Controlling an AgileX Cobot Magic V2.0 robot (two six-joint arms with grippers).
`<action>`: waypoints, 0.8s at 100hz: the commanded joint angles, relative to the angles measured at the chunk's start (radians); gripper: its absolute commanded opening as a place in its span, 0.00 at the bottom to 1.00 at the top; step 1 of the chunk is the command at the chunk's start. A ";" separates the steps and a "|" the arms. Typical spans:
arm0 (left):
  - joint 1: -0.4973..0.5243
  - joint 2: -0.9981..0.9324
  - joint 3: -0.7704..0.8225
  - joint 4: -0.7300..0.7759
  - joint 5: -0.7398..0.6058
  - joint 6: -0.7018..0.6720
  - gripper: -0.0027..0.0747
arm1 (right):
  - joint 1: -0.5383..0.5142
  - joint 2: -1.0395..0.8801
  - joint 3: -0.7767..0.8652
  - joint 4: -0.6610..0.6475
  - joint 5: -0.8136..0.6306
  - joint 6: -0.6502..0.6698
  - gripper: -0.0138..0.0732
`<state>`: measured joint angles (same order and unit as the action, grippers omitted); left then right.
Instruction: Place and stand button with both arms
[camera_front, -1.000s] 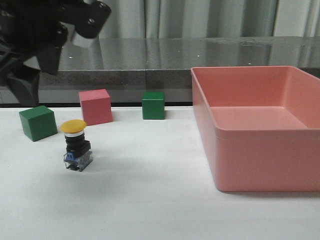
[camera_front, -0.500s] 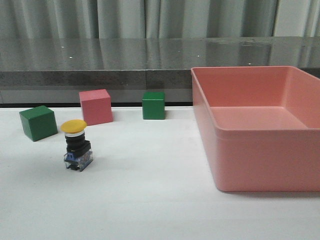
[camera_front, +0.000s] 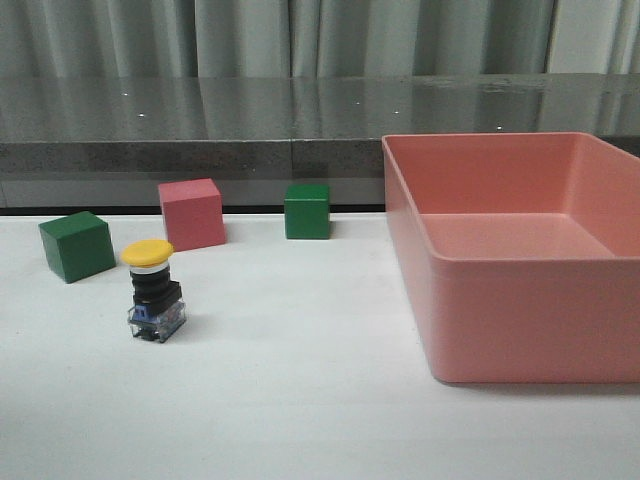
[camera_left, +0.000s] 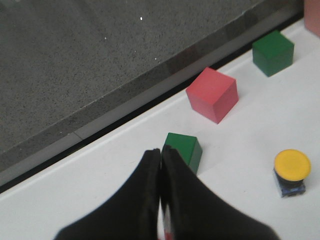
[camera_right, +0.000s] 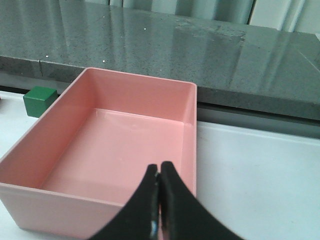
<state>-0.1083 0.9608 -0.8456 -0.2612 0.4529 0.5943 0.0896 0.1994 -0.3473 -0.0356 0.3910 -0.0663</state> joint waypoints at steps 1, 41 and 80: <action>0.002 -0.097 0.074 -0.099 -0.162 -0.013 0.01 | -0.005 0.010 -0.026 -0.001 -0.071 -0.003 0.09; -0.006 -0.486 0.388 -0.236 -0.253 -0.013 0.01 | -0.005 0.010 -0.026 -0.001 -0.071 -0.003 0.09; -0.006 -0.545 0.399 -0.246 -0.196 -0.013 0.01 | -0.005 0.010 -0.026 -0.001 -0.072 -0.003 0.09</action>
<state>-0.1083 0.4105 -0.4187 -0.4864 0.3159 0.5939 0.0896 0.1994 -0.3473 -0.0352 0.3910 -0.0663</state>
